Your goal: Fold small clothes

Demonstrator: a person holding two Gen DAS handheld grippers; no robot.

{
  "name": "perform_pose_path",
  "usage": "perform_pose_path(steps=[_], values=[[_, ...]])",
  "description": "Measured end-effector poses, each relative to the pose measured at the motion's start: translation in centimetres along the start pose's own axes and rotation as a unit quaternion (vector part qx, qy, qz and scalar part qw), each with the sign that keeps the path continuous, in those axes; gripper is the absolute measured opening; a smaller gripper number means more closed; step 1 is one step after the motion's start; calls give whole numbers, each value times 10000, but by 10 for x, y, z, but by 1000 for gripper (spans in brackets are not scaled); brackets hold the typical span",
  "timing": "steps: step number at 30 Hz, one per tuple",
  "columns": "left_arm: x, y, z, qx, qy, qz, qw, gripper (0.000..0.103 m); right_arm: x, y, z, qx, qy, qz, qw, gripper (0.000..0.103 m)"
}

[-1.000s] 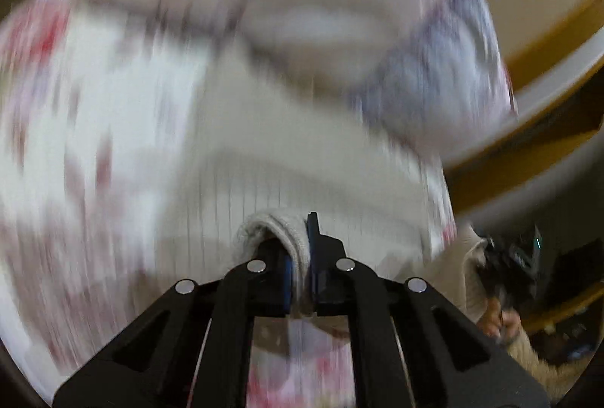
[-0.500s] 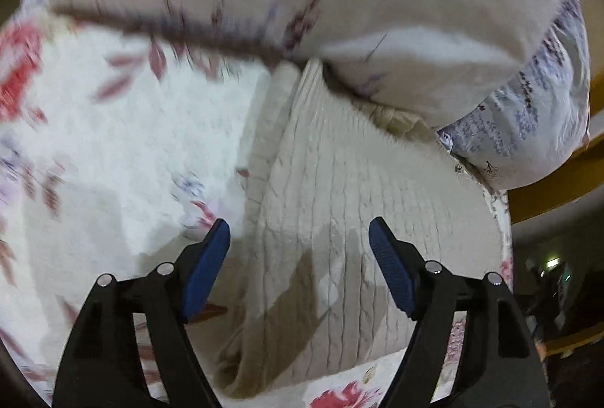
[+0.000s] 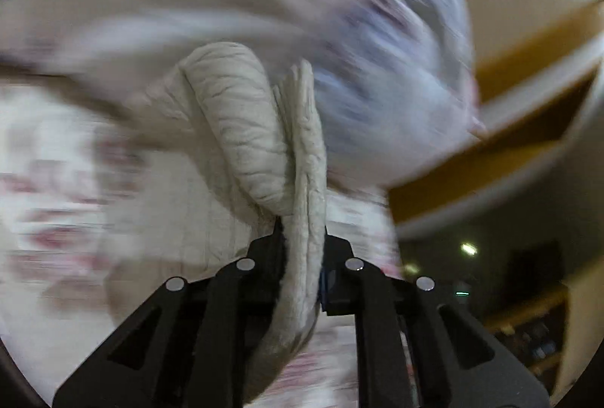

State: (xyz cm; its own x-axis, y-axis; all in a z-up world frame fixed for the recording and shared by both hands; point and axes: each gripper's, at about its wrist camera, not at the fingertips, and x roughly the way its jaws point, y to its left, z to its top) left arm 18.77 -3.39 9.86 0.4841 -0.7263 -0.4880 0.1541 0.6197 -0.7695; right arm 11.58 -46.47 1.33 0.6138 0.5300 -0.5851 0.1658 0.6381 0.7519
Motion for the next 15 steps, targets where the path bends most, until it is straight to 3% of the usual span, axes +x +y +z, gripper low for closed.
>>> perform_pose_path(steps=[1, 4, 6, 7, 8, 9, 10, 12, 15], values=[[34, -24, -3, 11, 179, -351, 9992, 13, -5, -5, 6, 8, -69, -39, 10000, 92], [112, -66, -17, 94, 908, -871, 9920, 18, -7, -9, 24, -53, -143, -188, 9997, 92], [124, -69, -23, -67, 999, -1058, 9893, 18, -6, -14, 35, -32, -86, -244, 9997, 92], [115, -62, -24, -165, 799, -1071, 9909, 29, -5, -18, 41, 42, -23, -193, 9998, 93], [100, -54, -22, -104, 495, -831, 9953, 48, -3, -21, 47, 119, 71, -99, 9999, 95], [90, -47, -21, -55, 314, -543, 9980, 59, -2, -24, 50, 143, 134, -45, 9998, 99], [76, -35, -18, 20, 83, 96, 9999, 68, 2, -26, 53, 156, 233, 6, 9996, 101], [64, -9, -16, -26, 117, 716, 9974, 68, 22, -31, 57, 236, 648, 22, 9976, 101], [70, 27, -24, -311, 642, 1293, 9890, 68, 52, -34, 58, 322, 1191, -74, 9923, 101]])
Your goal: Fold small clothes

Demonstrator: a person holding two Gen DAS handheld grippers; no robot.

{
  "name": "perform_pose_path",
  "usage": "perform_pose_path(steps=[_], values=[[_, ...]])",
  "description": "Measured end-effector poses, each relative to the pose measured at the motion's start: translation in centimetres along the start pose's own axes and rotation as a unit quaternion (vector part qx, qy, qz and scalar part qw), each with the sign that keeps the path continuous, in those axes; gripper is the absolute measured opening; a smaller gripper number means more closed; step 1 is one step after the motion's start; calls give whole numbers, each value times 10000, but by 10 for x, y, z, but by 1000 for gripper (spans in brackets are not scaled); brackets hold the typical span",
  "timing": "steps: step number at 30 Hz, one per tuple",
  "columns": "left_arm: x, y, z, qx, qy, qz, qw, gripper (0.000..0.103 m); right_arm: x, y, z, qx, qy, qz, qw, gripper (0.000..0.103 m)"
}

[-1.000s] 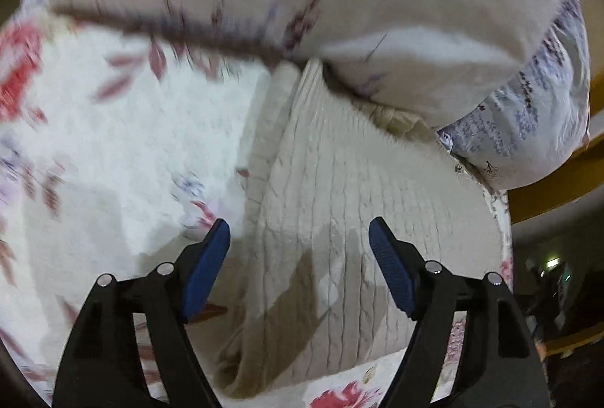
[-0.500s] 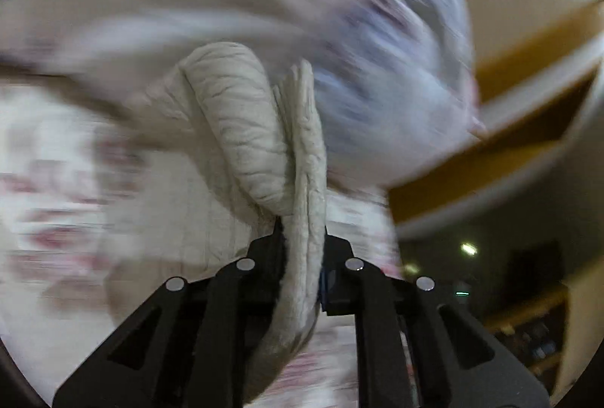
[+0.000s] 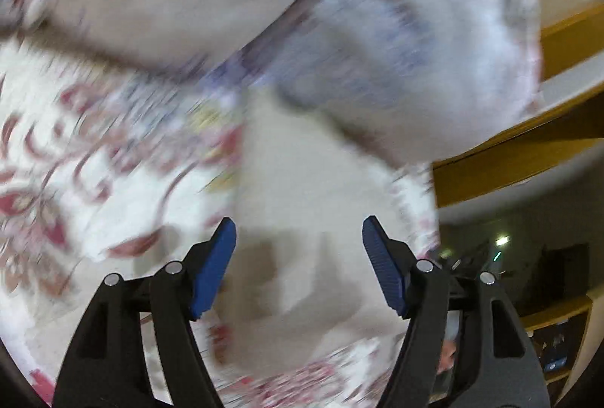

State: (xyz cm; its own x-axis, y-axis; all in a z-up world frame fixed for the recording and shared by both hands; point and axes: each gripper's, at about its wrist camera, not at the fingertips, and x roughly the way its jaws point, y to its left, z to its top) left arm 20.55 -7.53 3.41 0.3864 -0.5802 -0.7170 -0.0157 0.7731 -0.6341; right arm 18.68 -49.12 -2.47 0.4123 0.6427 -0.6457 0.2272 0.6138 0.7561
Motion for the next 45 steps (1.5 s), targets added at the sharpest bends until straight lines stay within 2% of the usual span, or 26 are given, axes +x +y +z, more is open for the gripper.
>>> perform_pose_path(steps=[4, 6, 7, 8, 9, 10, 12, 13, 14, 16, 18, 20, 22, 23, 24, 26, 27, 28, 29, 30, 31, 34, 38, 42, 43, 45], values=[[29, 3, -20, 431, 359, 483, 9973, 74, 20, 10, 6, -159, 239, 128, 9995, 99], [38, -1, -19, 507, 355, 499, 9968, 76, 29, 14, 5, -253, 364, 100, 9990, 83], [44, -3, -18, 501, 365, 472, 9970, 77, 31, 22, 2, -594, 286, -77, 9978, 59], [50, -1, -14, 467, 390, 420, 9973, 78, 35, 25, 0, -748, 354, -102, 9965, 46], [57, 0, -13, 401, 424, 372, 9976, 77, 37, 26, -1, -727, 380, -72, 9966, 44], [62, -9, -13, 461, 318, 328, 9979, 65, 36, 28, -3, -722, 279, -44, 9970, 38], [69, -9, -14, 495, 363, 323, 9976, 53, 31, 39, -9, -872, 107, -51, 9961, 34], [65, -8, -12, 469, 361, 226, 9980, 40, 29, 45, -11, -922, 66, -44, 9957, 33], [58, -6, -10, 446, 376, 38, 9983, 34, 25, 51, -13, -976, 22, 30, 9952, 32], [27, -4, -11, 596, 326, -309, 9972, 33, 15, 71, -22, -1159, -55, 434, 9923, 22], [-8, -4, -17, 967, 43, -358, 9947, 33, 10, 92, -34, -1443, -78, 755, 9866, 21], [-36, 11, -21, 1114, 19, -162, 9936, 41, 17, 112, -47, -1773, -75, 693, 9817, 24], [-45, 26, -26, 1227, -67, 736, 9897, 51, 33, 120, -50, -1971, -218, -283, 9797, 39], [-48, 33, -29, 1257, -160, 1240, 9842, 51, 34, 118, -49, -1923, -333, -506, 9795, 39], [-51, 38, -33, 1243, -193, 1431, 9817, 53, 33, 117, -49, -1782, -470, -562, 9813, 39], [-62, 48, -43, 1083, -301, 1512, 9821, 65, 29, 113, -50, -1458, -591, -60, 9875, 47], [-69, 53, -51, 1017, -391, 1551, 9819, 67, 32, 115, -50, -1434, -522, 18, 9883, 59], [-75, 59, -57, 995, -427, 1577, 9815, 68, 44, 119, -50, -1504, -308, -99, 9881, 62], [-79, 64, -65, 952, -459, 1599, 9815, 69, 59, 122, -51, -1584, -39, -296, 9869, 58], [-81, 65, -68, 909, -469, 1597, 9819, 69, 76, 125, -53, -1677, 202, -502, 9843, 11], [-81, 68, -76, 843, -466, 1570, 9829, 70, 89, 127, -53, -1840, 232, -824, 9792, 8], [-89, 66, -87, 873, -453, 1632, 9817, 77, 75, 117, -37, -1361, -627, -1195, 9815, 8], [-94, 61, -108, 1175, -492, 1866, 9741, 85, 60, 116, -47, -1488, -731, -1759, 9704, 17], [-106, 63, -125, 1291, -613, 1925, 9708, 93, 4, 134, -91, -1822, -1268, -476, 9739, 21], [-106, 62, -128, 1330, -629, 1911, 9705, 93, -6, 139, -106, -2112, -1220, -185, 9696, 32], [-104, 59, -134, 1388, -612, 1942, 9692, 95, 3, 146, -131, -2516, -945, -106, 9631, 47]])
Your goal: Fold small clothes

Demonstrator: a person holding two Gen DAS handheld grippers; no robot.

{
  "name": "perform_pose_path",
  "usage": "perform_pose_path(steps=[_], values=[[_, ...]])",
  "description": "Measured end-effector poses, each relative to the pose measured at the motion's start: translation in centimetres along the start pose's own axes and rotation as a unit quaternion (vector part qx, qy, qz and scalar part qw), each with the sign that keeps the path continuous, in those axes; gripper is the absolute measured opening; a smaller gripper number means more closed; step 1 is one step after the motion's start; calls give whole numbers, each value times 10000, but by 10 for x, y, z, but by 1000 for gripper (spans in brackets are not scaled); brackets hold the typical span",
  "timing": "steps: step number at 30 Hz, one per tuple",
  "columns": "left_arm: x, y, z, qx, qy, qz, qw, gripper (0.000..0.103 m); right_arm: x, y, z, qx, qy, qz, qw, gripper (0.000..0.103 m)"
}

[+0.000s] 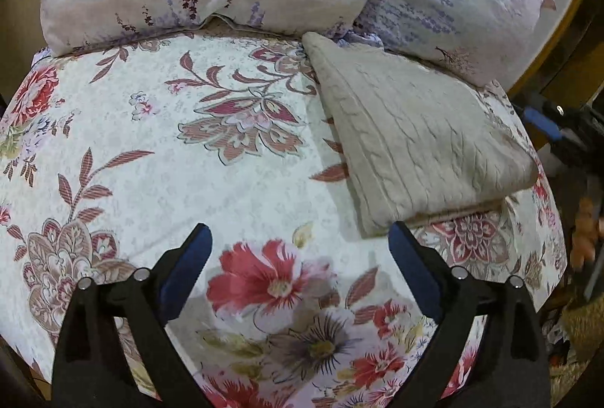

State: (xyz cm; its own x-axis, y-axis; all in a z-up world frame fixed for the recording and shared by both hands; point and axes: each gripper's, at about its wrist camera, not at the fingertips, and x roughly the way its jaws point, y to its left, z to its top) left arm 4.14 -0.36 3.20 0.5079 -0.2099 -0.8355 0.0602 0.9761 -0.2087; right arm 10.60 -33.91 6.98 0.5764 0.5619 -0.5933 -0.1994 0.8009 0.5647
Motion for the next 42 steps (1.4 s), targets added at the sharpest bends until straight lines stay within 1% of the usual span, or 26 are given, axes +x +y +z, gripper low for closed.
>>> perform_pose_path(steps=[1, 2, 3, 4, 5, 6, 7, 8, 9, 10, 12, 14, 17, 18, 19, 20, 21, 22, 23, 29, 35, 42], values=[[0, -2, -2, 17, 13, 14, 10000, 96, 17, 2, -11, -190, 353, -277, 9988, 48], [1, -4, -3, 33, 18, 28, 10000, 97, 32, -2, -19, -264, 653, -867, 9937, 48], [2, -6, -5, 51, 23, 45, 10000, 98, 49, -15, -26, -214, 980, -1430, 9846, 43], [2, -9, -7, 81, 23, 97, 9999, 100, 55, -34, -32, 118, 999, -1374, 9854, 41], [3, -13, -9, 133, 29, 185, 9997, 101, 45, -38, -33, 310, 717, -1446, 9864, 40], [3, -16, -11, 168, 28, 235, 9996, 101, 32, -33, -32, 218, 536, -2116, 9756, 45], [3, -21, -14, 235, 12, 326, 9992, 101, 21, -27, -32, 54, 367, -2261, 9734, 50], [4, -24, -15, 265, 7, 345, 9991, 101, 10, -22, -35, -101, 182, -2252, 9741, 56], [7, -27, -17, 298, 16, 354, 9989, 101, -1, -17, -40, -248, 25, -2292, 9731, 69], [11, -31, -18, 325, 39, 380, 9987, 101, -11, -11, -47, -414, -96, -2390, 9701, 79], [17, -37, -20, 337, 66, 460, 9984, 101, -12, -5, -67, -528, -78, -2373, 9700, 81], [23, -43, -22, 366, 68, 539, 9979, 101, -5, -6, -88, -547, 193, -2355, 9701, 82], [37, -47, -24, 322, 147, 708, 9969, 101, 24, -2, -112, -604, 629, -2389, 9671, 83], [41, -47, -25, 277, 217, 725, 9967, 101, 29, 0, -115, -655, 692, -2443, 9650, 87], [45, -47, -28, 266, 244, 824, 9959, 101, 36, 4, -120, -753, 782, -2562, 9605, 94], [46, -48, -29, 325, 216, 911, 9951, 101, 41, 8, -125, -869, 800, -2679, 9562, 97], [48, -49, -31, 368, 251, 987, 9941, 101, 43, 11, -128, -937, 794, -2717, 9545, 102], [47, -50, -32, 411, 214, 1034, 9936, 101, 46, 13, -133, -992, 828, -2729, 9533, 102], [47, -48, -32, 344, 231, 1015, 9940, 101, 45, 16, -137, -1018, 759, -2780, 9521, 102], [49, -46, -27, 320, 441, 1027, 9932, 101, 42, 16, -139, -942, 726, -2780, 9532, 102], [48, -47, -28, 304, 382, 1047, 9933, 101, 39, 17, -140, -907, 690, -2810, 9529, 102], [49, -46, -27, 259, 413, 1068, 9931, 101, 40, 17, -141, -903, 686, -2814, 9529, 102]])
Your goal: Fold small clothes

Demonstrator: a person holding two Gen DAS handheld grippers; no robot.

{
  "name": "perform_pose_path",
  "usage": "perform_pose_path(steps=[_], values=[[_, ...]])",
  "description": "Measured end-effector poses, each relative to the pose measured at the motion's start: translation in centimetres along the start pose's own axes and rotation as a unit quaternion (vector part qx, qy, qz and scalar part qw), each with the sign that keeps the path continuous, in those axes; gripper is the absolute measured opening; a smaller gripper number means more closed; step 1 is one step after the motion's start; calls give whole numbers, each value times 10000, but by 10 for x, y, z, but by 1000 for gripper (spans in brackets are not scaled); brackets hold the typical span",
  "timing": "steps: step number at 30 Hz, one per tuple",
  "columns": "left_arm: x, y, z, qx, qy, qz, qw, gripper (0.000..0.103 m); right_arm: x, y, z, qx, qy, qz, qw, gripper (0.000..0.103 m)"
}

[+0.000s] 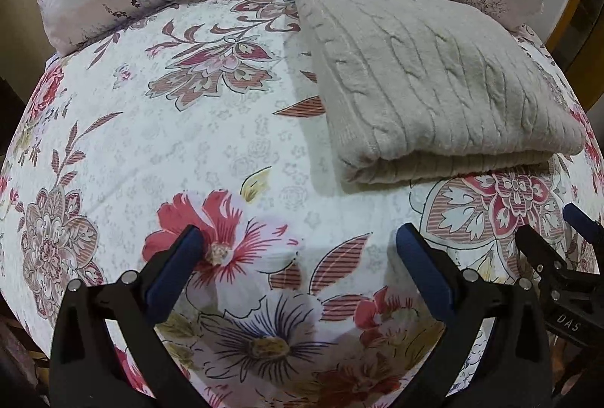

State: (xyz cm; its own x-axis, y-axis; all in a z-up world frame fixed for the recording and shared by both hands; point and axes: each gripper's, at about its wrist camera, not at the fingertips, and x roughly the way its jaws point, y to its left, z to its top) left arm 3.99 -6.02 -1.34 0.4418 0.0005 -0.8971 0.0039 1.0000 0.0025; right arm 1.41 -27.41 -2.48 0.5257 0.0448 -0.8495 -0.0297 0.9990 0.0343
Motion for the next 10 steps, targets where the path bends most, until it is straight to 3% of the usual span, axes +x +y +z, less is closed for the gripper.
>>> perform_pose_path(steps=[10], values=[[0, -1, -1, 41, -31, -5, 10000, 101, -1, 0, -1, -10, -36, 2, 10000, 102]])
